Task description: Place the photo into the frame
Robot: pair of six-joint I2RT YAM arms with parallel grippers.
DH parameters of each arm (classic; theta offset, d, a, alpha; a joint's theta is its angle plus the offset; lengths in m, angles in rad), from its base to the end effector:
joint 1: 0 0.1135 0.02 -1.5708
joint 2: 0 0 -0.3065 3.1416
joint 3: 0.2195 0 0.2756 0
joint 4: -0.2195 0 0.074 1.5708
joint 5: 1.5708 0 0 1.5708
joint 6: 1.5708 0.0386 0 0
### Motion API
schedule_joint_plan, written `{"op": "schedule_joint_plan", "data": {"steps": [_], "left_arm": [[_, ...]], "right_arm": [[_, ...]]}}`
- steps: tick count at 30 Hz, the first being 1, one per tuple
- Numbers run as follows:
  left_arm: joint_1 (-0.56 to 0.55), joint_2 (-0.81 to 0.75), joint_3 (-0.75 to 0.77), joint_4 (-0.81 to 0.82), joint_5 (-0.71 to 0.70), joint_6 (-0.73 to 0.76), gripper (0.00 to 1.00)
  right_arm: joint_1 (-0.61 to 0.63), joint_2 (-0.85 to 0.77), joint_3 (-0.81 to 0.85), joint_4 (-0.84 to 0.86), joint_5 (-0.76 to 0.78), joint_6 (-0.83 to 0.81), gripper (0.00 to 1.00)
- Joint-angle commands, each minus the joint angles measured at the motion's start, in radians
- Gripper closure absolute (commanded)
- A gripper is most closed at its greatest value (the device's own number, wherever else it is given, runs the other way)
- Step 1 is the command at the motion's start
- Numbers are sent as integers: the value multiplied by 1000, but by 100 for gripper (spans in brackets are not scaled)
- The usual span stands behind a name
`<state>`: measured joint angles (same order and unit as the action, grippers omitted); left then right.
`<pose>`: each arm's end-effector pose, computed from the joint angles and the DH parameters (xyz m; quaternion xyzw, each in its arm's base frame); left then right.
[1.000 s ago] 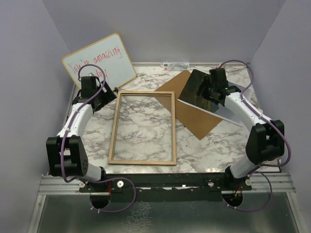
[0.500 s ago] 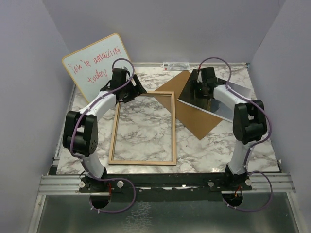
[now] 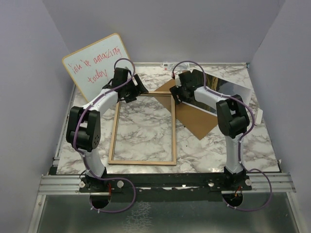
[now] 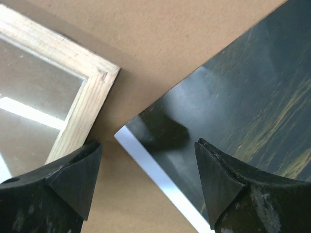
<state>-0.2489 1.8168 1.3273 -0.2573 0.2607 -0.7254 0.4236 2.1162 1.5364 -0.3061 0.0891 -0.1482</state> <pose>0.4259 -0.1185 0.2617 -0.1638 0.8952 -0.2911 0.2951 0.4645 0.2057 0.1913 -0.2510 0.9070 0.0045 0.3380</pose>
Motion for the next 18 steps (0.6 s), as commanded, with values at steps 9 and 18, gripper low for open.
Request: {"op": "schedule_joint_plan", "data": {"steps": [9,18], "left_arm": [[-1,54,45,-20,39,-6,16],[-45,145,191,-18,73,-3,16]], "right_arm": [[0,91,3,105,158,-61,46],[-6,-63,-12,106,44,124,54]]}}
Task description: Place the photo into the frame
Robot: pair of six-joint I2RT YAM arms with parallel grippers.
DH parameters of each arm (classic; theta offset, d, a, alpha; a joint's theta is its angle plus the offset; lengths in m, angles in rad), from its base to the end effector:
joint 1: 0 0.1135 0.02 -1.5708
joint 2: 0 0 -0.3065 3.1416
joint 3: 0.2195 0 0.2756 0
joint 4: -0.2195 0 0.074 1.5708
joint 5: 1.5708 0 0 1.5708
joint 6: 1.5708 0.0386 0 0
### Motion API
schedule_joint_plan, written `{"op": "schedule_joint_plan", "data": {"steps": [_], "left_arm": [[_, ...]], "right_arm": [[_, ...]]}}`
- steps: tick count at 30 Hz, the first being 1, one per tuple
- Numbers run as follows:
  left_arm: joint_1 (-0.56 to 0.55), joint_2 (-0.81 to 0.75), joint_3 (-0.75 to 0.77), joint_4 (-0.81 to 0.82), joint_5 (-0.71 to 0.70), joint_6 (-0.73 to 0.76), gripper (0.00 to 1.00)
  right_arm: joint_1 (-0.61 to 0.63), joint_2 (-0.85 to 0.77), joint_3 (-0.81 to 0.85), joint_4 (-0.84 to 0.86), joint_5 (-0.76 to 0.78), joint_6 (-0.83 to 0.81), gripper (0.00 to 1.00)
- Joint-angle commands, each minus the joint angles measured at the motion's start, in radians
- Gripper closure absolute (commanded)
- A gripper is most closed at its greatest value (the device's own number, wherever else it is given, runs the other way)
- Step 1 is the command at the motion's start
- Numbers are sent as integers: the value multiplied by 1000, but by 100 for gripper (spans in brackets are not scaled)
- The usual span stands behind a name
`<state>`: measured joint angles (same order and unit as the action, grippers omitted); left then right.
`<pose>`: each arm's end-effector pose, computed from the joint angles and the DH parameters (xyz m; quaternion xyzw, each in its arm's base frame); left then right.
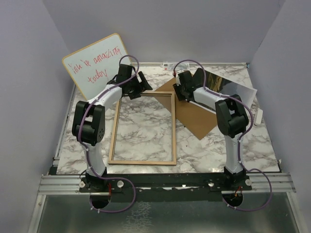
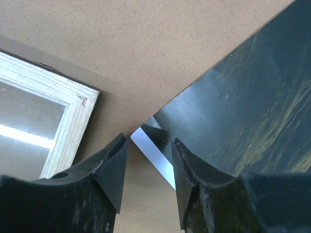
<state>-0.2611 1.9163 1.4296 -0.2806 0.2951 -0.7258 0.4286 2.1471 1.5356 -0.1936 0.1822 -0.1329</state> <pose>0.4507 -0.1320 0.2521 -0.1537 0.8992 -0.3024 0.2765 0.4752 0.2095 0.1845 -0.2233 0.8970 -0.0287 0.3804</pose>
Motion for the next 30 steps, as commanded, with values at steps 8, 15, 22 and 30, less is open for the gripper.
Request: {"op": "schedule_joint_plan", "data": {"steps": [8,15,22,30], "left_arm": [[-118,137,196,115,71,-43,16],[-223,268,334,220,98,-78,16],[-347,429,542,226,113,-116,16],[-448,620,763,244,41,-74,17]], "right_arm": [[-158,-291,-111,-42,-146,425,39],[-376,-378,-255,-170,-22,605,31],[-599,-492,-421,-215,-43,722,26],[-723,-591,-542,-266,-58,829,24]]}}
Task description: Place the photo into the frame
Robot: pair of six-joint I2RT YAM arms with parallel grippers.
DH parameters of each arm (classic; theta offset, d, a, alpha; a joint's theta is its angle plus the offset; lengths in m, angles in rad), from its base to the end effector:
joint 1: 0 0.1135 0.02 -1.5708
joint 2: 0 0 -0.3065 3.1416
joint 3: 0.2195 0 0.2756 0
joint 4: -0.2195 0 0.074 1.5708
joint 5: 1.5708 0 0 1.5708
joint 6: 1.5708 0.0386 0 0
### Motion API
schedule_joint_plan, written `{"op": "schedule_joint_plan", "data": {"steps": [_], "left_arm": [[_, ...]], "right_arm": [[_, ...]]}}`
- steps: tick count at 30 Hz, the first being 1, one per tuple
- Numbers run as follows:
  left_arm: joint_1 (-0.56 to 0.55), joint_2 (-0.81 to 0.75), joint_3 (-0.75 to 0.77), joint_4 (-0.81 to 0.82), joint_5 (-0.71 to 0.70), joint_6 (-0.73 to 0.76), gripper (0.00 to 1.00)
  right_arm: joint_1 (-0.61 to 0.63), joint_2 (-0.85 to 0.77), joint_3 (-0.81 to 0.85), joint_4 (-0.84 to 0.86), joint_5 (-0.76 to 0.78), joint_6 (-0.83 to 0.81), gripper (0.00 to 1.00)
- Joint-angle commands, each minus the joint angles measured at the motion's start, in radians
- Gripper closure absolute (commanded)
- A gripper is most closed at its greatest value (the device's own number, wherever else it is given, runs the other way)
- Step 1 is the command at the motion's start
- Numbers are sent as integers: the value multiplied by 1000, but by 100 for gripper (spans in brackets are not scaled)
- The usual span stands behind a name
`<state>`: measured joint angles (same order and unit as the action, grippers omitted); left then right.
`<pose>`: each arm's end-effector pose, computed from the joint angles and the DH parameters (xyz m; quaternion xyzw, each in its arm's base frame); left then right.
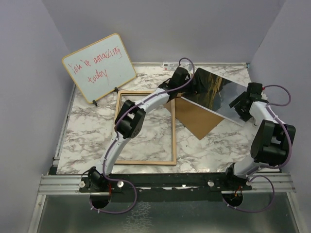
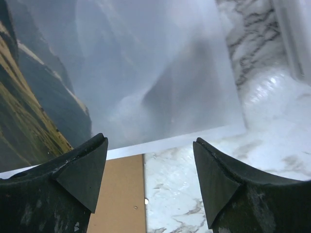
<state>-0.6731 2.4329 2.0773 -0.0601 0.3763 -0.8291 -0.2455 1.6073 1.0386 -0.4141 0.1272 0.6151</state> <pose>0.4808 -0.4015 0.2312 0.0377 0.8285 -0.4806 0.2851 0.3407 -0.0904 0.2321 0.4152 0.8604 -0.0067 0.2955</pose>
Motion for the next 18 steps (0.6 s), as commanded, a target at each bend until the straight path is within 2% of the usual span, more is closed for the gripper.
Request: {"op": "schedule_joint_plan", "data": {"steps": [1,5,11,18], "left_arm": [[-36,126,147,22,-53,27,17],[-38,204,237,40,-103,26,17],[-50,269,244,90,-181,55,18],[-95,321,303,-48,-314,233,18]], "right_arm": [[-74,-60,-55,-51,-24,88,24],[-151,-84,-95,-78,-73,94,24],[-206,-92,-154,-43,-133,86,24],[-240,-40,-205,45,-230,80,24]]}}
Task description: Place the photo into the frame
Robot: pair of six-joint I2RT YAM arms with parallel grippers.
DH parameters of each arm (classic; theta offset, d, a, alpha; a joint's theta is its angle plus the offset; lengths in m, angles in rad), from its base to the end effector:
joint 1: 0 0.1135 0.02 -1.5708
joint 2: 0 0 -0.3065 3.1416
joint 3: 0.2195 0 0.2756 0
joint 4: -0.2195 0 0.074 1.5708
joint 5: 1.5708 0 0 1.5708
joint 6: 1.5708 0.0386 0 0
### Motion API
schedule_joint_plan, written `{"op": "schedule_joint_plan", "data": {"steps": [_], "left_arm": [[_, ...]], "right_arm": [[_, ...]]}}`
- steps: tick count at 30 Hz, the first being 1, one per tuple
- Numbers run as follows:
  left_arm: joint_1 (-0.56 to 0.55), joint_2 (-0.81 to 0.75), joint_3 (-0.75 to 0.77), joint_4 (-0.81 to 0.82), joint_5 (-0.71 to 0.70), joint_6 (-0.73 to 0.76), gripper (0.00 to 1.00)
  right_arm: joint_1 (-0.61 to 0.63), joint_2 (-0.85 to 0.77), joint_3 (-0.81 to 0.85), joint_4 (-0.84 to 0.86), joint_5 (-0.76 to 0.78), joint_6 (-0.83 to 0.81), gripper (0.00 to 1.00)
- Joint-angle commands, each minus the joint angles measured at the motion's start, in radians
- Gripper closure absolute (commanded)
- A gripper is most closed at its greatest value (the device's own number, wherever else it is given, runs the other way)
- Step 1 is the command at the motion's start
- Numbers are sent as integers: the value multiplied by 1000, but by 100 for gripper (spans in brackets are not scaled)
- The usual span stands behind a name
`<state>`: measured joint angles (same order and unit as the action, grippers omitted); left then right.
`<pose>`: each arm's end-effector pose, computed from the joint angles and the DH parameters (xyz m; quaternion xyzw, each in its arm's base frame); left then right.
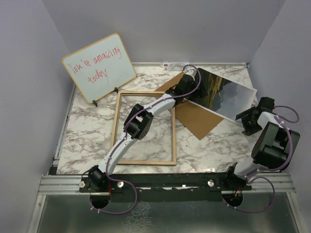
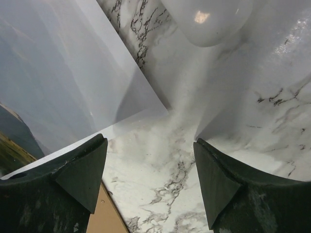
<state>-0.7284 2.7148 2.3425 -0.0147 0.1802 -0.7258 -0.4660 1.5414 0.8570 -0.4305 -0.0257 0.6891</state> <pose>0.4992 -0.4546 0.1562 0.0513 0.8264 -0.4252 0.3655 0.2746 -0.1370 0.1952 0.5294 0.8176 0.0376 0.2232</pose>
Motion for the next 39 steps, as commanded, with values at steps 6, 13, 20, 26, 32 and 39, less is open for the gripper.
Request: {"op": "schedule_joint_plan", "data": {"steps": [6,13,20,26,32,39], "left_arm": [[-40,67,65,-217,-184,150,20],[-34,68,70,-266,-223,163,21],[-31,81,84,-261,-190,158,21],[-29,91,86,-267,-181,163,21],[-28,94,82,-272,-181,162,21],[-26,89,77,-274,-181,153,21]], "right_arm": [[-33,79,-22,118,-97,-3,24],[-51,97,-24,217,-131,-13,23],[-53,118,-34,370,-328,-76,24],[-53,148,-30,491,-500,-77,24],[-53,156,17,446,-413,-81,24],[-53,93,47,287,-65,-122,24]]}}
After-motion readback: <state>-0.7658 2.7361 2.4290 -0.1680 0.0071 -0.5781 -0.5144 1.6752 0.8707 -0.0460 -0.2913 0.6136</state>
